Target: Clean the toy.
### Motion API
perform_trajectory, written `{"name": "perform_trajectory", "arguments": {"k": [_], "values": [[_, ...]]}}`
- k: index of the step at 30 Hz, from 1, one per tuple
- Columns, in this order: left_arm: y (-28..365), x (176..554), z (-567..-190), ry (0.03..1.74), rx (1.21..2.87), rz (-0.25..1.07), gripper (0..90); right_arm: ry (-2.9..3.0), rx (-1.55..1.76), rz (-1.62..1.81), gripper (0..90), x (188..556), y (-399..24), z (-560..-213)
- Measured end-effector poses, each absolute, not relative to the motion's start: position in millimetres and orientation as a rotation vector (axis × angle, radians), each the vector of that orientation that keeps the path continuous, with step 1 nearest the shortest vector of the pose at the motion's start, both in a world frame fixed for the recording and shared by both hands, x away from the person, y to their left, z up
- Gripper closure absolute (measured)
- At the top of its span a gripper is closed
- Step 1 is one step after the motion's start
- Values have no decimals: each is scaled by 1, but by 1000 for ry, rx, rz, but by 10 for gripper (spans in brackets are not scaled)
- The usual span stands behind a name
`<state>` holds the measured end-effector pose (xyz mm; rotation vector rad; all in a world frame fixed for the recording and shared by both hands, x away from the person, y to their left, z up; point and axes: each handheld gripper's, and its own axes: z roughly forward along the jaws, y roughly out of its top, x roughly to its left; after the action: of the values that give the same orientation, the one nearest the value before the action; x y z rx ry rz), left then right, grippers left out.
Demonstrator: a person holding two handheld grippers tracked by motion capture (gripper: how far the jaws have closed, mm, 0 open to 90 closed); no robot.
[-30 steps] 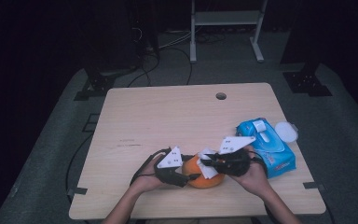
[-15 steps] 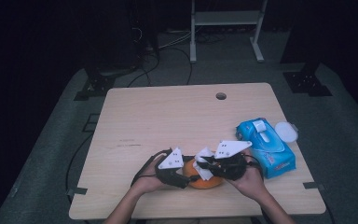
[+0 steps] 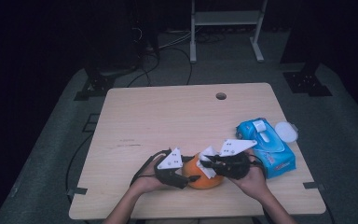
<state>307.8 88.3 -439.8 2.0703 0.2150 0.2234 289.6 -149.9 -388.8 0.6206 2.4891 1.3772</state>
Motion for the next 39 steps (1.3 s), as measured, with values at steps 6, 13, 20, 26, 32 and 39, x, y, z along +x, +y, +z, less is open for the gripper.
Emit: {"name": "perform_trajectory", "arguments": {"k": [6, 13, 20, 26, 32, 39], "values": [[96, 314, -442, 248, 2065, 177, 347, 2455, 740, 1417, 790, 302, -177, -396], [100, 317, -446, 269, 2057, 157, 347, 2430, 863, 1419, 790, 311, -206, -404], [106, 320, -449, 290, 2060, 138, 337, 2450, 871, 1444, 788, 307, -207, -403], [108, 322, -450, 309, 2058, 126, 333, 2461, 957, 1406, 789, 314, -219, -417], [109, 322, -451, 312, 2062, 126, 327, 2452, 898, 1450, 789, 307, -208, -407], [104, 318, -449, 282, 2073, 152, 328, 2457, 978, 1443, 788, 316, -219, -417]]}}
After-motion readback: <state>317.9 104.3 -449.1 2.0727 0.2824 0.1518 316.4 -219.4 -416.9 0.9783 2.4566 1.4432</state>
